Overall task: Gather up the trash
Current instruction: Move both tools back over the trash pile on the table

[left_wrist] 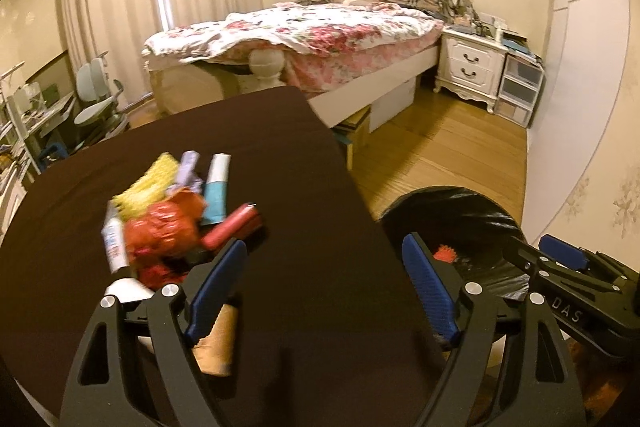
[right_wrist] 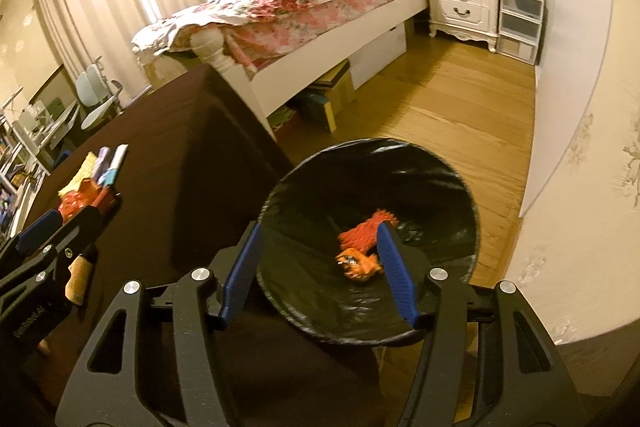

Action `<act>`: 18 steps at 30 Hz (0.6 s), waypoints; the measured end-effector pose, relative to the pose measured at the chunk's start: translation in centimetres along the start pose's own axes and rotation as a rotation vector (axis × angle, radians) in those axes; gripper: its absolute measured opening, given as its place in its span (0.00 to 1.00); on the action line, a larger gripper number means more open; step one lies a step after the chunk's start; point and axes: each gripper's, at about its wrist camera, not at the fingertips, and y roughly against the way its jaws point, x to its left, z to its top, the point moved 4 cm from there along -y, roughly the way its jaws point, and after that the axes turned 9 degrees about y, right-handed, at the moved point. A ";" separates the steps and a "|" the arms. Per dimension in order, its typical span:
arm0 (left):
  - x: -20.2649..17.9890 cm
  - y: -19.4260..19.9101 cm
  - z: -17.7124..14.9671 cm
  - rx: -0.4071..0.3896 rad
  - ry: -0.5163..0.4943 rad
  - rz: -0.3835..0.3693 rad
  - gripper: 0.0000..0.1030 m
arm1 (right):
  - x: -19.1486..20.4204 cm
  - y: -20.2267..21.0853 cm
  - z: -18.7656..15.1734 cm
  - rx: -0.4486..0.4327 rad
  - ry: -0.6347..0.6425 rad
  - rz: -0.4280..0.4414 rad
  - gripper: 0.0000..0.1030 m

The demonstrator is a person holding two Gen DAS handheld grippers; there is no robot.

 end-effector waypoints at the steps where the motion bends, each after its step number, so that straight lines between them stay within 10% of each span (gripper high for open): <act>1: 0.5 0.3 -0.1 -0.002 0.004 0.009 0.78 | 0.5 0.1 0.0 0.000 0.007 0.006 0.56; 18: 10.2 2.4 -1.9 0.019 0.151 0.138 0.78 | 8.2 0.0 -0.7 0.022 0.125 0.098 0.59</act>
